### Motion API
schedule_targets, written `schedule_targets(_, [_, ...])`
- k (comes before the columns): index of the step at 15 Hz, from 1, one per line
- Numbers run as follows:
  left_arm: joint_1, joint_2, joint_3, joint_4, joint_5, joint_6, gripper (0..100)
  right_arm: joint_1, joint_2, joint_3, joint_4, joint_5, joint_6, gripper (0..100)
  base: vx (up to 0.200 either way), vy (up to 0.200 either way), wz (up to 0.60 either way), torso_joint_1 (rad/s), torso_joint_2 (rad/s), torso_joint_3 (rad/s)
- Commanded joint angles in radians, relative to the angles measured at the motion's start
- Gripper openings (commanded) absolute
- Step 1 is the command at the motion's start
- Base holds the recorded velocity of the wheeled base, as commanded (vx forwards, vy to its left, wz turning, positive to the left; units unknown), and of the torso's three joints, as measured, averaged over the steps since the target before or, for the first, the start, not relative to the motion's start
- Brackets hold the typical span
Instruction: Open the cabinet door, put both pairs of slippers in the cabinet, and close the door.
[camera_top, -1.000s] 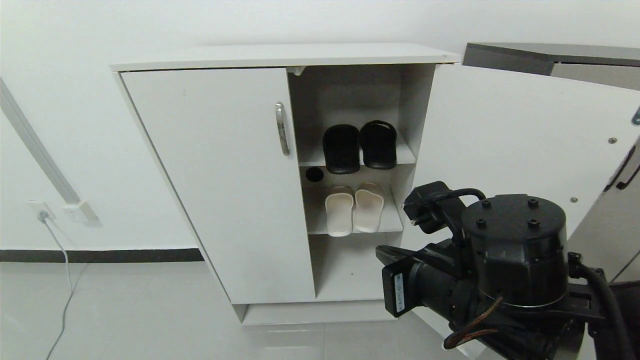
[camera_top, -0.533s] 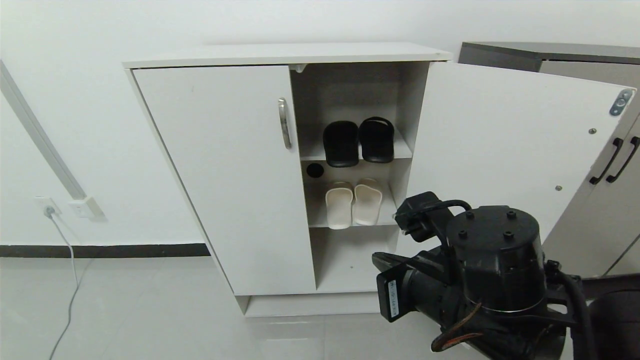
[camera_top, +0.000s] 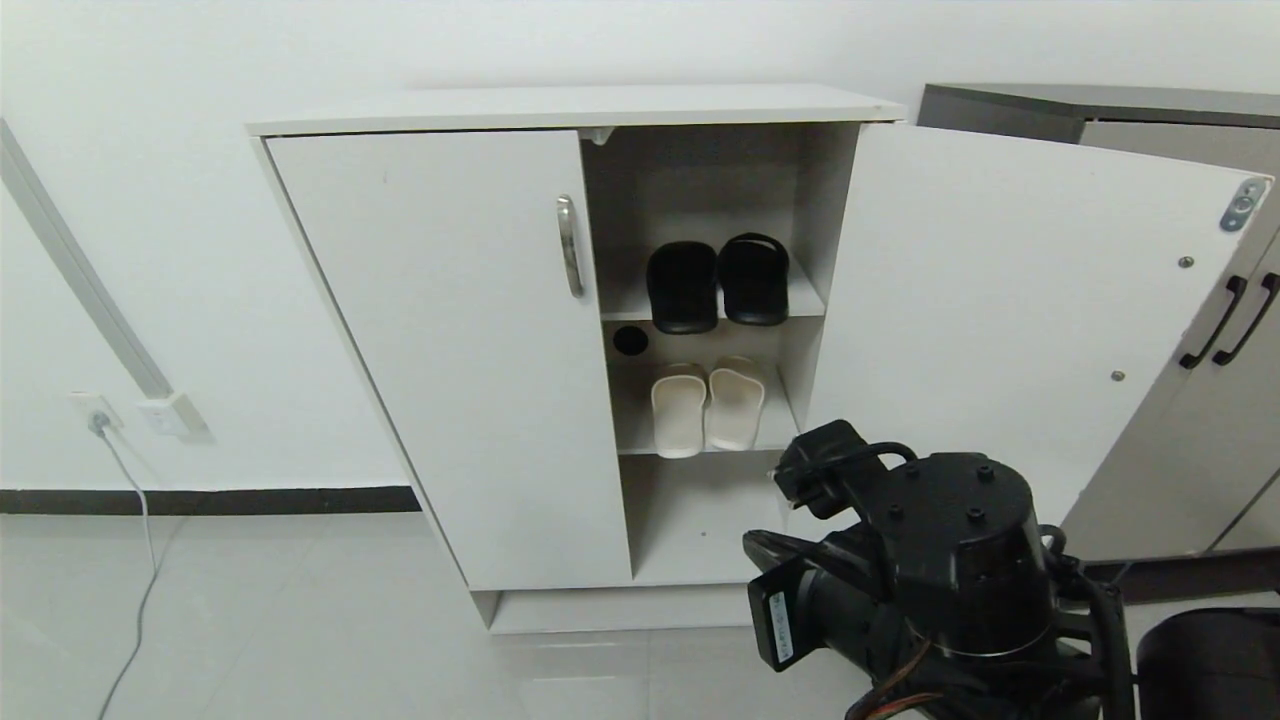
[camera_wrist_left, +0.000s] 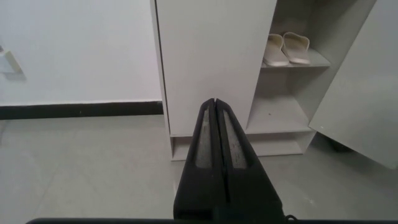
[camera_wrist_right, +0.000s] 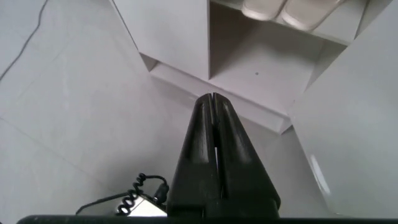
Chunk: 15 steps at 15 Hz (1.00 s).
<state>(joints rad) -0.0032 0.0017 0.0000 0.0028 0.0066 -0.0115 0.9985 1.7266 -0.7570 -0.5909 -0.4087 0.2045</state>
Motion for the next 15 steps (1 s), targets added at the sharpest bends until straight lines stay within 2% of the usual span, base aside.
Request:
schedule_targets(1, [0.000,0.001,0.000,0.000,0.000,-0.001,0,0.008,0.011,0.007,0.000,-0.001,0.000,0,0.000,0.000,0.00,0.000,0.00,0.000])
schedule_targets(7, [0.000,0.001,0.000,0.000,0.001,-0.001,0,0.008,0.011,0.019,-0.014,-0.002,0.000,0,0.000,0.000,0.00,0.000,-0.01,-0.011])
schedule_targets(11, [0.000,0.001,-0.002,0.000,0.001,-0.001,0,0.008,0.021,0.019,-0.014,-0.001,0.000,0,0.000,0.000,0.00,0.007,-0.21,-0.321])
schedule_targets(15, [0.000,0.001,0.000,0.000,0.000,-0.001,0,0.014,0.021,0.021,-0.015,-0.004,0.000,0,0.000,0.000,0.00,0.044,-0.53,-0.375])
